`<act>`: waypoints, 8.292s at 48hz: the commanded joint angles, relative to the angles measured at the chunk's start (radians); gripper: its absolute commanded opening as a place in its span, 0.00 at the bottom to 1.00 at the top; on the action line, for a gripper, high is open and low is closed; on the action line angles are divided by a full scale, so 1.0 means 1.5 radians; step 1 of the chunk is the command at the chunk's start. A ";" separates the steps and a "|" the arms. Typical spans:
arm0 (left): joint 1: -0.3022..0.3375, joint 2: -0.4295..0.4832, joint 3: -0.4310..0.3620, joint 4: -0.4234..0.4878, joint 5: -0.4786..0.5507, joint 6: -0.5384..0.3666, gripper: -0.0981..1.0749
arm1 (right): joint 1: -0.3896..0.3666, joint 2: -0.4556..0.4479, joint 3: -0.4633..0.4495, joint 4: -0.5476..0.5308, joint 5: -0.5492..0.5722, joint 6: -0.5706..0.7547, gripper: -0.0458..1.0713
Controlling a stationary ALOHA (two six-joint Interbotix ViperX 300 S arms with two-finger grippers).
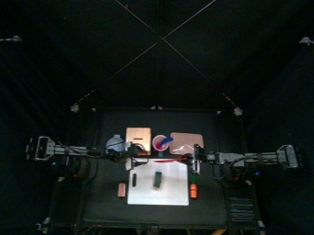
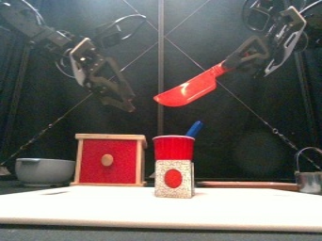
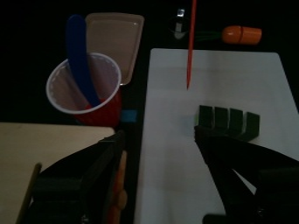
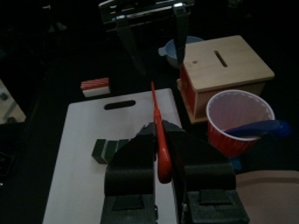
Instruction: Cut sushi roll
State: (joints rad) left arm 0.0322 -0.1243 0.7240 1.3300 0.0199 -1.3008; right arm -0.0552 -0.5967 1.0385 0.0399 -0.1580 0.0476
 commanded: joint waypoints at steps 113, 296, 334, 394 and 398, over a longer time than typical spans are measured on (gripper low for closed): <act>-0.082 0.135 -0.044 -0.117 0.040 0.002 0.47 | 0.108 0.269 -0.094 0.125 0.141 0.003 0.37; -0.170 0.050 0.000 -0.157 0.215 0.001 0.48 | 0.109 0.247 -0.123 0.035 0.202 -0.001 0.35; -0.215 0.026 0.004 -0.160 0.173 -0.004 0.94 | 0.091 0.249 -0.131 0.026 0.260 0.003 0.36; -0.194 0.105 -0.065 -0.141 0.200 -0.004 0.53 | 0.097 0.265 -0.177 0.019 0.268 0.002 0.35; -0.193 0.107 -0.065 -0.145 0.194 -0.005 0.48 | 0.101 0.269 -0.178 0.022 0.268 0.002 0.35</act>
State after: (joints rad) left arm -0.2623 0.0399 0.6427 1.1137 0.3175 -1.3070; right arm 0.0905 -0.1841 0.7961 0.0675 0.2516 0.0460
